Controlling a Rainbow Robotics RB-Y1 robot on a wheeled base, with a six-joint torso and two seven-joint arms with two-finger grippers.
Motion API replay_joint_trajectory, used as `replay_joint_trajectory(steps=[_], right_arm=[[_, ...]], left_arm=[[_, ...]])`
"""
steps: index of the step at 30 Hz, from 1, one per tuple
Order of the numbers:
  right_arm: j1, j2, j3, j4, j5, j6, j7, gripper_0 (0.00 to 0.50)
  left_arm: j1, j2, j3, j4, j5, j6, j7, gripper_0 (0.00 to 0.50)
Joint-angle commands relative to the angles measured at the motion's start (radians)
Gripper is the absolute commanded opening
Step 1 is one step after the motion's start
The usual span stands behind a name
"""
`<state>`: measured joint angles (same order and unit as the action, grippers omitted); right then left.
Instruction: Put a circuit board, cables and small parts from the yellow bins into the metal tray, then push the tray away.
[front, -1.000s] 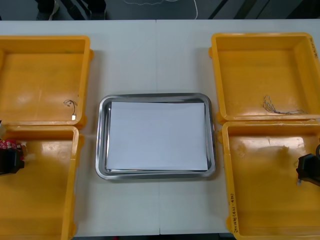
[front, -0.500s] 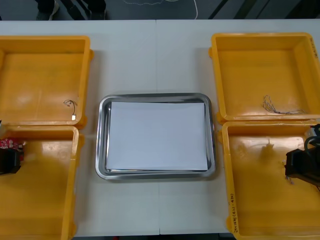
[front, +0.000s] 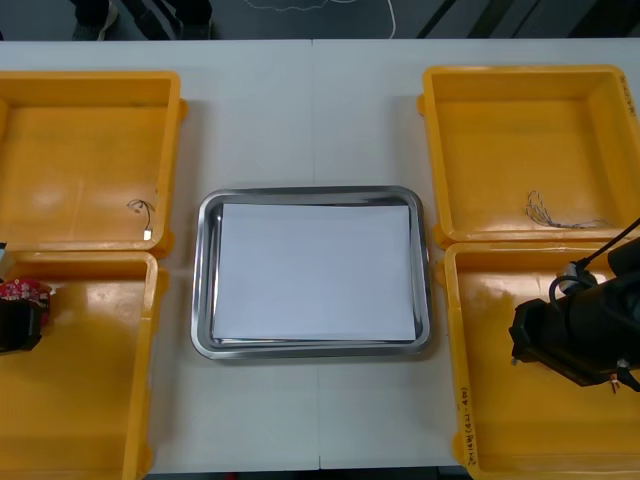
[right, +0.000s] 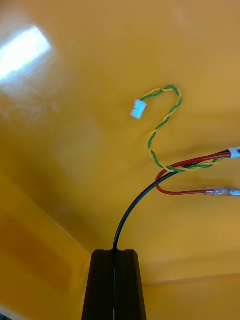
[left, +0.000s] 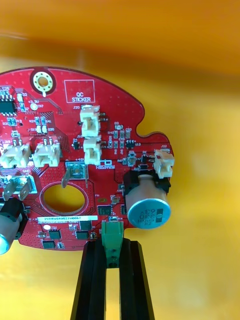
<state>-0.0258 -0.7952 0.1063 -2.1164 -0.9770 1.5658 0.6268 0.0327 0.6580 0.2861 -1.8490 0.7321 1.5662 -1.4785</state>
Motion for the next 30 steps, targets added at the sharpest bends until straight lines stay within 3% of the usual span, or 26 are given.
replay_joint_trajectory(steps=[1,6,7,8,9,10,13,17,22,30], right_arm=[[-0.031,-0.036,0.035,-0.031,0.014,-0.009,-0.001,0.000],[-0.029,-0.036,0.046,-0.031,0.037,-0.006,0.005,0.000],[-0.031,-0.036,0.044,-0.028,0.043,-0.004,0.010,0.026],[-0.031,-0.036,0.046,-0.025,0.044,-0.003,0.011,0.120],[-0.031,-0.036,0.044,-0.019,0.047,-0.003,0.014,0.308],[-0.031,-0.036,0.044,-0.011,0.052,-0.003,0.019,0.407],[-0.031,-0.038,0.044,-0.002,0.063,-0.003,0.034,0.500],[-0.031,-0.041,0.044,-0.004,0.070,-0.003,0.056,0.500],[-0.034,-0.052,0.024,-0.002,0.080,0.002,0.174,0.500],[-0.032,-0.075,-0.027,-0.004,0.095,0.019,0.473,0.500]], left_arm=[[0.035,-0.004,0.047,-0.091,0.024,0.021,-0.074,0.000],[0.101,-0.003,0.067,-0.168,0.035,0.032,-0.062,0.000],[0.118,-0.003,0.073,-0.190,0.038,0.038,-0.057,0.000],[0.124,-0.003,0.074,-0.199,0.040,0.040,-0.056,0.000],[0.139,-0.004,0.082,-0.220,0.041,0.046,-0.052,0.000],[0.153,-0.003,0.090,-0.240,0.044,0.058,-0.049,0.000],[0.182,-0.004,0.111,-0.295,0.052,0.089,-0.042,0.000],[0.213,-0.003,0.142,-0.357,0.063,0.133,-0.031,0.000],[0.223,-0.003,0.182,-0.429,0.078,0.206,-0.013,0.000],[0.147,-0.004,0.229,-0.463,0.112,0.325,0.040,0.000]])
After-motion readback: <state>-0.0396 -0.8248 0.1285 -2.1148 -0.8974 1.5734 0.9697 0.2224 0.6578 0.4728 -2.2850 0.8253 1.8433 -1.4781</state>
